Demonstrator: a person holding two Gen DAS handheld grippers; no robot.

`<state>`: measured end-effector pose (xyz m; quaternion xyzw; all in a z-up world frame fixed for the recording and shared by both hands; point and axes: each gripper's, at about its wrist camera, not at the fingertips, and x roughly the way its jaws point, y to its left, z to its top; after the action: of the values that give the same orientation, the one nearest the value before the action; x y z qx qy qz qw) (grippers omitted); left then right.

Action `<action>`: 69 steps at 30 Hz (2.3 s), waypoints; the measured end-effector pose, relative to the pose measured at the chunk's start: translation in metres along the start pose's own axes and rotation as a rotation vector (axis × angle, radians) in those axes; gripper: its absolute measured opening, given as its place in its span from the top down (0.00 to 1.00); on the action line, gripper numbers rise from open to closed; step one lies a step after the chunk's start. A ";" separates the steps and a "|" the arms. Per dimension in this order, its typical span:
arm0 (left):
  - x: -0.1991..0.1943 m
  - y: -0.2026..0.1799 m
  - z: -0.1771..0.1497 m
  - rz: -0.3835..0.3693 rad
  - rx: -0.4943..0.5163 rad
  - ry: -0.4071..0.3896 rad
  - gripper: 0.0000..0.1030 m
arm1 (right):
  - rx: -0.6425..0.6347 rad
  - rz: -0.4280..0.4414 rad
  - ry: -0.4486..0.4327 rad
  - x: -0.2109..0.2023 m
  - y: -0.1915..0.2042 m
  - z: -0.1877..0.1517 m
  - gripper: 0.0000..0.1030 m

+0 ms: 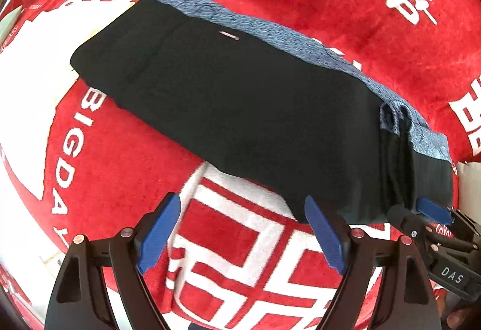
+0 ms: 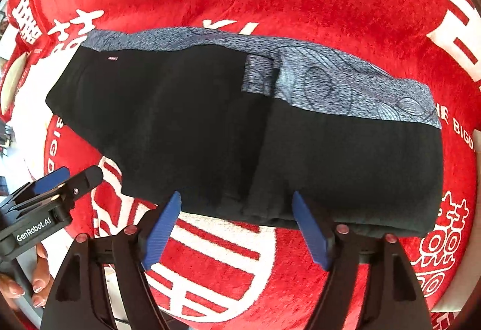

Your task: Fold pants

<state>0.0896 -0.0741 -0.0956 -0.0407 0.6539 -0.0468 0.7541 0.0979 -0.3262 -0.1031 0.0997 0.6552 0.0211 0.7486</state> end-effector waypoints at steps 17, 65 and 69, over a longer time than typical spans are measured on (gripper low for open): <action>0.004 0.082 0.035 -0.134 -0.173 -0.063 0.17 | 0.028 0.020 0.068 0.034 0.028 0.022 0.20; 0.005 0.046 0.078 0.122 0.122 -0.386 0.71 | 0.013 0.179 0.042 -0.005 0.044 0.086 0.14; 0.002 0.018 0.069 0.223 0.290 -0.433 0.71 | -0.007 0.313 0.101 -0.006 0.071 0.140 0.14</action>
<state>0.1586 -0.0561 -0.0905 0.1305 0.4644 -0.0468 0.8747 0.2420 -0.2746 -0.0673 0.1968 0.6685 0.1445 0.7025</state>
